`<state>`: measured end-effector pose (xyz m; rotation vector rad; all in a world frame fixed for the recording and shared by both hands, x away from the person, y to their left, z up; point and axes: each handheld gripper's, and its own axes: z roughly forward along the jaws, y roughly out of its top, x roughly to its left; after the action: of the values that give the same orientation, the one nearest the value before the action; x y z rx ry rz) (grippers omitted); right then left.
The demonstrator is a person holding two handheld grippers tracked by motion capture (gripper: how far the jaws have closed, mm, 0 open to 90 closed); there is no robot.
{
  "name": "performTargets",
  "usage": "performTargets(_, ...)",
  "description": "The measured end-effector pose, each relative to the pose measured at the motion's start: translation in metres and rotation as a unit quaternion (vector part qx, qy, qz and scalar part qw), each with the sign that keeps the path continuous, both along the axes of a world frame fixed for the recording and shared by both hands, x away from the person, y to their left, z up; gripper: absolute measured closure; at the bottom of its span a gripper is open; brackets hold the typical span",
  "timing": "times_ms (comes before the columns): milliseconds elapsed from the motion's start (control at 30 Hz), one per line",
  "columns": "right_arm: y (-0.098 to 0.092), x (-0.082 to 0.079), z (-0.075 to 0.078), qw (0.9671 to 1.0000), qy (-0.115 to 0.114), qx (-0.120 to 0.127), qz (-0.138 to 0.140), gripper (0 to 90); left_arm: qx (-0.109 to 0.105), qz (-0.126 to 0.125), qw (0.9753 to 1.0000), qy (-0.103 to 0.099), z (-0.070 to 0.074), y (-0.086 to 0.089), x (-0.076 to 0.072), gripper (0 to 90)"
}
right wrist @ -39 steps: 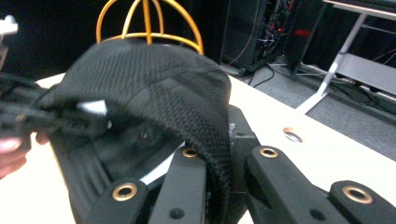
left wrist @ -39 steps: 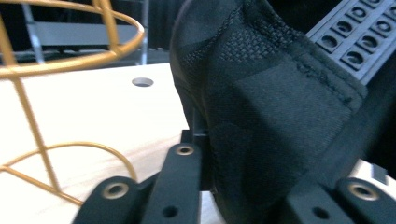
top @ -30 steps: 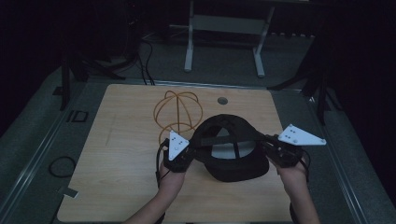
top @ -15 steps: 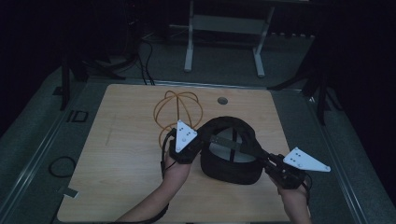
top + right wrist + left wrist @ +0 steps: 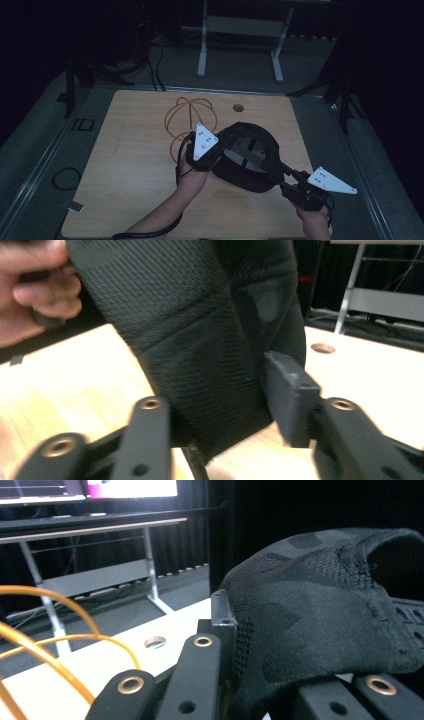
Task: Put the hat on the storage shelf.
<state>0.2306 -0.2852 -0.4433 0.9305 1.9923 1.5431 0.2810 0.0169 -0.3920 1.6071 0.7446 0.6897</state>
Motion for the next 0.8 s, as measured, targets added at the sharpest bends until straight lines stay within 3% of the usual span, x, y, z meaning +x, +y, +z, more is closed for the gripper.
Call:
performTargets(200,-0.006,-0.01,-0.012,0.9993,0.024,-0.018,0.021,46.6,-0.008,-0.014,0.9999,-0.006,0.006,0.002,0.0,88.4)
performTargets(433,-0.021,-0.019,-0.015,0.9992,0.031,-0.022,0.011,46.6,0.008,-0.052,0.9983,-0.025,0.013,0.007,-0.001,88.3)
performTargets(600,-0.037,-0.017,-0.004,0.9996,0.019,-0.02,-0.008,46.6,0.024,-0.079,0.9957,-0.042,0.014,0.014,-0.002,88.3)
performTargets(800,-0.045,-0.015,0.014,0.9995,0.001,-0.031,0.007,45.6,0.023,-0.125,0.9899,-0.063,0.015,0.03,-0.002,88.2)
